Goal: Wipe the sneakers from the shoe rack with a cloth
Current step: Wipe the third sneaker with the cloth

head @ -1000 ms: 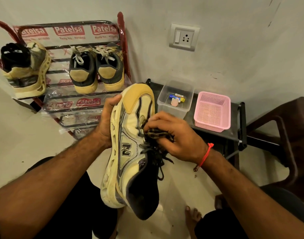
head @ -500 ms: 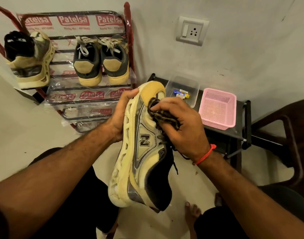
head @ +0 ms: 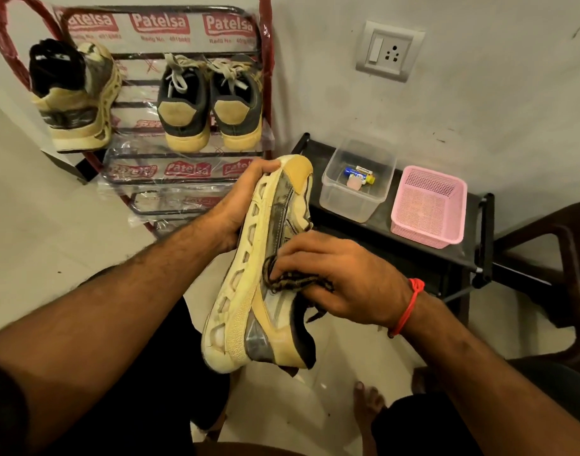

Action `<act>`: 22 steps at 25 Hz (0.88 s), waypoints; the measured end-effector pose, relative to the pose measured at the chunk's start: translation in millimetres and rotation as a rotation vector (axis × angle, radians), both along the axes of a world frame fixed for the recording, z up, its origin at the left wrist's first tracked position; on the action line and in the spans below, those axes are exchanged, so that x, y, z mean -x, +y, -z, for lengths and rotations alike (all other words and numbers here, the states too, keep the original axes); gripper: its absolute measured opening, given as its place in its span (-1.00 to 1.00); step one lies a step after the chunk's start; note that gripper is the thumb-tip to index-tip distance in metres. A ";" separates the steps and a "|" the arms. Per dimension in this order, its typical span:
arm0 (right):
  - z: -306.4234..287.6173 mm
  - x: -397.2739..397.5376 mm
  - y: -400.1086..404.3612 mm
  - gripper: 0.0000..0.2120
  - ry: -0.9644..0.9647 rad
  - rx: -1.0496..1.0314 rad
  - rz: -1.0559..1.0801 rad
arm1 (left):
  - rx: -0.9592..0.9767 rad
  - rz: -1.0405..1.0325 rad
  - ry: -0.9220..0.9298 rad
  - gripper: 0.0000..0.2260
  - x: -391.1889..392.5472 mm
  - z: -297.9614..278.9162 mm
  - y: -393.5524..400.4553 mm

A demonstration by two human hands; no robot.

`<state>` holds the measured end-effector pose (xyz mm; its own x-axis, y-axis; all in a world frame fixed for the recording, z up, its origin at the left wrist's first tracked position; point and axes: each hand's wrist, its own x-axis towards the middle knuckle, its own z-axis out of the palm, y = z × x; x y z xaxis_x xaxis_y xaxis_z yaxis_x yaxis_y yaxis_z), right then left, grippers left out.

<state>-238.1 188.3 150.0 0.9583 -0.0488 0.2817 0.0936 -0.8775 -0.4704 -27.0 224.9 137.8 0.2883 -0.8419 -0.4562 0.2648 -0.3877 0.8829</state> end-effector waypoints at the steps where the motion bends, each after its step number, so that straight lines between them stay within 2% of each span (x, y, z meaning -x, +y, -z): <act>1: 1.7 -1.2 -4.5 -0.69 -0.050 0.016 0.072 | 0.000 0.029 0.014 -0.39 2.9 2.1 1.1; 5: 4.4 -4.6 -40.1 -0.74 -0.185 -0.010 0.508 | 0.007 0.106 -0.083 -0.54 8.8 10.7 0.3; 7: 3.8 -3.3 -47.7 -0.72 -0.186 -0.031 0.603 | -0.001 0.117 -0.112 -0.56 10.5 11.6 -2.3; 9: 3.9 -5.8 -36.2 -0.71 -0.169 -0.037 0.514 | -0.021 0.110 -0.122 -0.52 7.9 10.9 -4.4; 13: 2.6 -14.0 6.6 -0.73 -0.011 -0.083 0.108 | -0.086 -0.060 -0.071 -0.26 -9.8 11.8 -6.5; 15: 2.4 -15.4 23.8 -0.73 0.106 -0.073 -0.071 | -0.091 -0.134 -0.098 -0.33 -22.2 11.4 -4.1; 17: 2.7 -14.9 33.3 -0.70 0.146 -0.014 -0.192 | -0.092 -0.155 -0.091 -0.48 -30.4 10.3 -1.1; 19: 4.0 -13.3 26.2 -0.70 0.091 0.033 -0.198 | -0.134 -0.106 -0.099 -0.47 -32.3 10.7 -0.1; 22: 9.9 -15.0 -6.1 -0.71 -0.031 0.029 0.112 | -0.207 0.012 -0.113 -0.26 -15.6 17.4 0.4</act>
